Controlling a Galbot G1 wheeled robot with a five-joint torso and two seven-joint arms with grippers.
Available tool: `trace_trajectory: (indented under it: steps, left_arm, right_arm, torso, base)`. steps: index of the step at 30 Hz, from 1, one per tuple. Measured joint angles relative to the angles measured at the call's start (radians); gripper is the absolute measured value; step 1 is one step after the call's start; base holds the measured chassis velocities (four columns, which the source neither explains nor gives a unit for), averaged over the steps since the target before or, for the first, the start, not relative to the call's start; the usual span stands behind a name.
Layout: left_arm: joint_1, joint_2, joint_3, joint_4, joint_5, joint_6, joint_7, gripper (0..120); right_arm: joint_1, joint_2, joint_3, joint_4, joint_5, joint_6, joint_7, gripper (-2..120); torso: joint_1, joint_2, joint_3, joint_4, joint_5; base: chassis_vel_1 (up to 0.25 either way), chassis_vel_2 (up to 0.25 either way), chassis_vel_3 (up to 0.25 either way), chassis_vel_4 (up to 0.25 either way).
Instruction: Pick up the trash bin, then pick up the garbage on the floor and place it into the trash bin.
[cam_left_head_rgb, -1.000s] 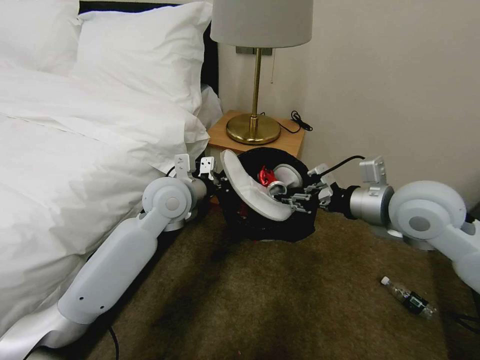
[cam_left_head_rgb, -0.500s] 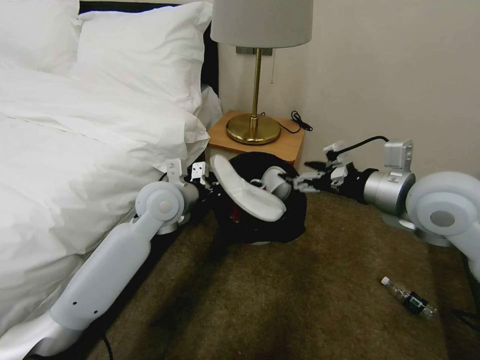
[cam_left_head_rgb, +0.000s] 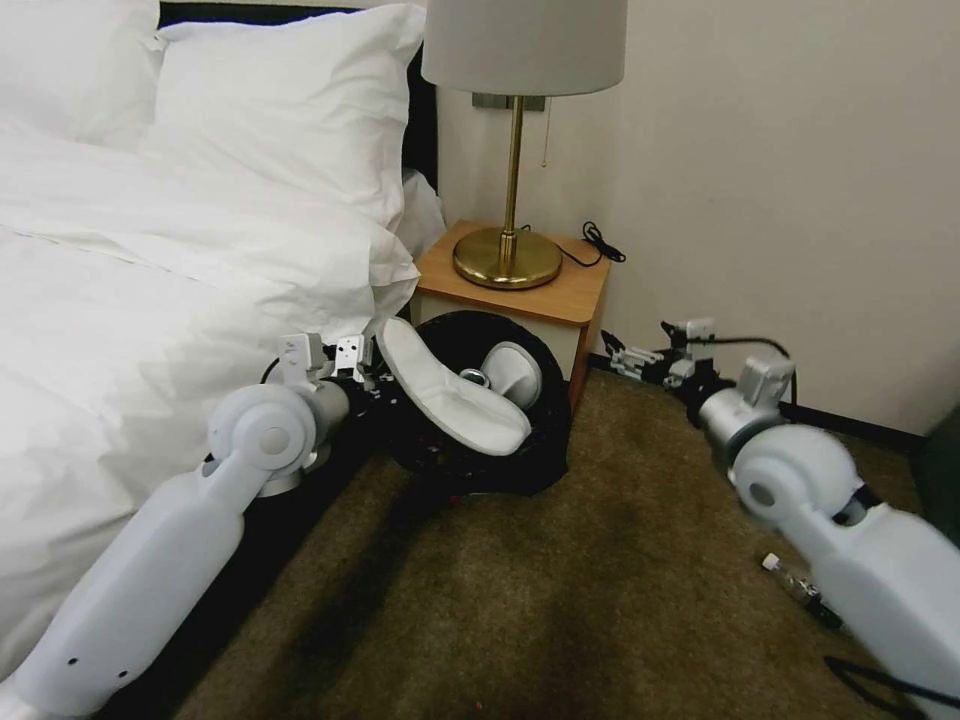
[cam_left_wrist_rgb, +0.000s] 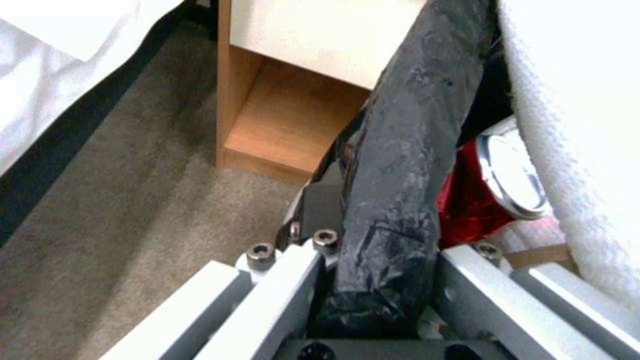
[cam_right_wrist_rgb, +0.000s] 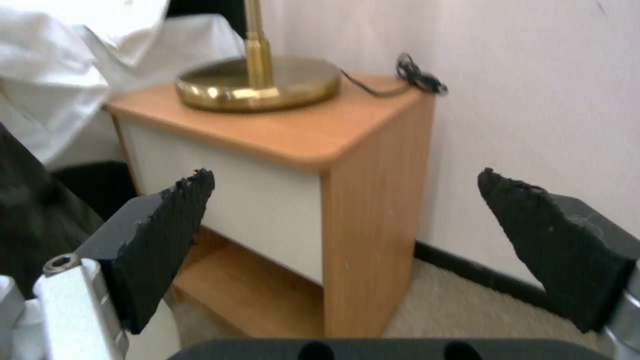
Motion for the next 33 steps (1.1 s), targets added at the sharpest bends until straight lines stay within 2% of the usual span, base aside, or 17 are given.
trace_trajectory:
  steps: [7,12,22,33]
  left_arm:
    - [0.006,0.015,0.003,-0.021,-0.001,0.0,-0.016,1]
    - [-0.001,0.016,0.014,-0.022,-0.001,0.0,-0.018,1]
    - [0.003,0.028,0.019,-0.029,-0.005,0.0,-0.021,1]
    - [0.001,0.021,0.023,-0.026,-0.005,0.0,-0.016,1]
  right_arm:
    - [-0.194,0.065,0.126,0.058,-0.138,0.01,-0.006,100]
    - [-0.29,0.099,0.207,0.081,-0.184,0.01,-0.012,100]
    - [-0.373,0.125,0.313,0.116,-0.206,-0.018,-0.012,100]
    - [-0.391,0.143,0.324,0.12,-0.22,-0.02,-0.009,100]
  torso:
    - [0.0,0.0,0.0,-0.0003,-0.0001]
    - [0.0,0.0,0.0,-0.0004,0.0001]
    - [0.0,0.0,0.0,-0.0001,0.0001]
    - [0.0,0.0,0.0,-0.0001,0.0003]
  base:
    - [0.0,0.0,0.0,0.0]
    - [0.0,0.0,0.0,0.0]
    - [0.0,0.0,0.0,0.0]
    - [-0.048,-0.045,-0.056,-0.058]
